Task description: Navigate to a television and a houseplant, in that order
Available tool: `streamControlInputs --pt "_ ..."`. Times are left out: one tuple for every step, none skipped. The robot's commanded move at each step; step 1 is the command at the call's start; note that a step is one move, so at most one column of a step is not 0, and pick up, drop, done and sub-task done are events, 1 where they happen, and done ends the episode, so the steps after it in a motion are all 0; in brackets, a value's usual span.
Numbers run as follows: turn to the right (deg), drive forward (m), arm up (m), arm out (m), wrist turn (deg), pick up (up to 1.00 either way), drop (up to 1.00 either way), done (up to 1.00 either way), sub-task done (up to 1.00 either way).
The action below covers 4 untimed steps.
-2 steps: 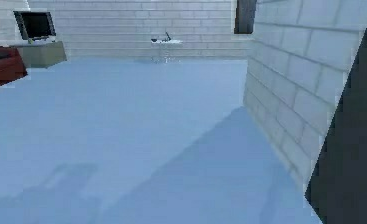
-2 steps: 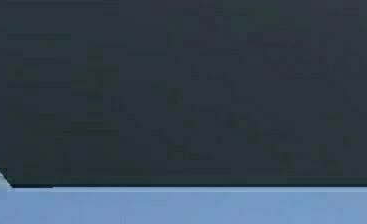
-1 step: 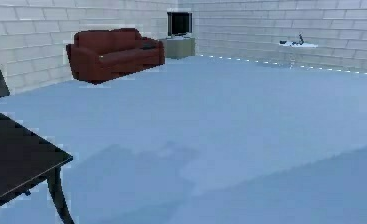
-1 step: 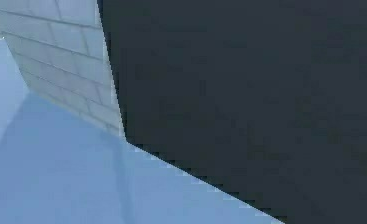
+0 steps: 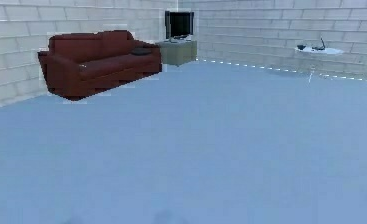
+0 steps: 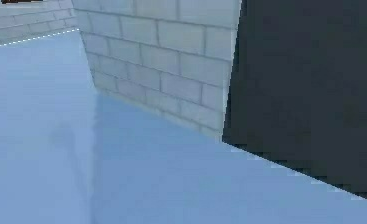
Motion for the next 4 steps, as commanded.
streamControlInputs --pt "0.0 1.00 0.00 0.00 0.0 0.00 0.00 0.00 0.00" --pt "0.0 1.00 0.00 0.00 0.0 0.00 0.00 0.00 0.00" --pt "0.0 1.00 0.00 0.00 0.0 0.00 0.00 0.00 0.00" --pt "0.0 1.00 0.00 0.00 0.0 0.00 0.00 0.00 0.00"
